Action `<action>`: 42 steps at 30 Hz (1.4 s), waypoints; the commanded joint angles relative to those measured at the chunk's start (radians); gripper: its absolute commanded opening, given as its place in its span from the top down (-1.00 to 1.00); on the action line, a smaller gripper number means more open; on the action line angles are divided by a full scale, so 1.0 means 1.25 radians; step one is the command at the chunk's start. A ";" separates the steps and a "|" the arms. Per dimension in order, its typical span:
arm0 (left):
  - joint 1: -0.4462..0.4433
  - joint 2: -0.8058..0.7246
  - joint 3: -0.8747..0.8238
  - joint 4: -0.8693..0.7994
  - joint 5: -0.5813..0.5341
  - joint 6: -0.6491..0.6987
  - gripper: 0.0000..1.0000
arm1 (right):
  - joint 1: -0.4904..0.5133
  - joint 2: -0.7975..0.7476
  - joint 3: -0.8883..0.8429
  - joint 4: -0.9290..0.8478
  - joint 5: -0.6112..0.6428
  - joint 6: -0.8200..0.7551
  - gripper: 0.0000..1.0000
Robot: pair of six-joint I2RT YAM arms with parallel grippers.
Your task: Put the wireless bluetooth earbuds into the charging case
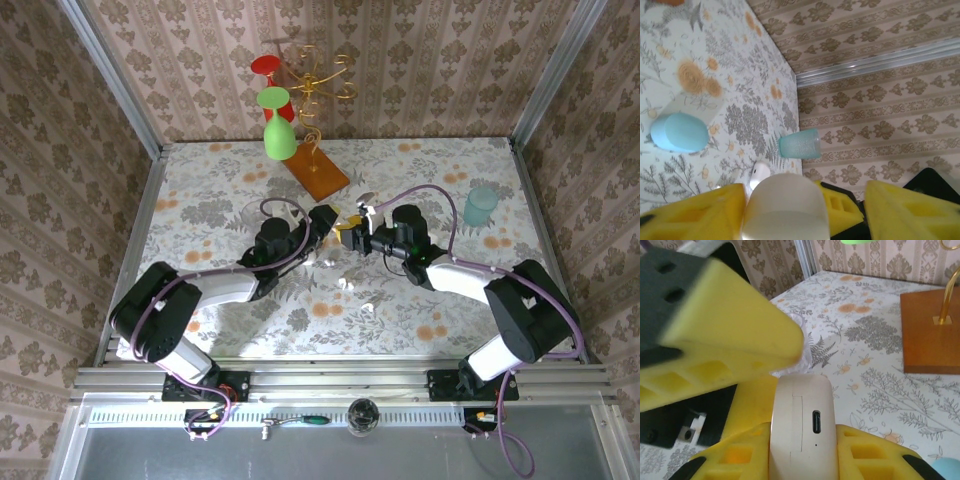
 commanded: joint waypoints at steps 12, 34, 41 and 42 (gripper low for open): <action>0.012 -0.138 -0.091 0.243 0.060 0.754 -0.85 | -0.121 -0.133 0.116 -0.405 -0.312 0.225 0.99; 0.129 -0.134 -0.045 -0.017 0.771 1.315 -0.60 | -0.112 -0.084 0.198 -0.493 -0.687 0.379 1.00; 0.111 -0.072 -0.025 0.083 0.795 1.306 -0.43 | -0.069 -0.067 0.206 -0.436 -0.704 0.416 1.00; 0.109 -0.063 -0.026 0.107 0.803 1.296 -0.39 | -0.067 -0.065 0.209 -0.436 -0.704 0.419 1.00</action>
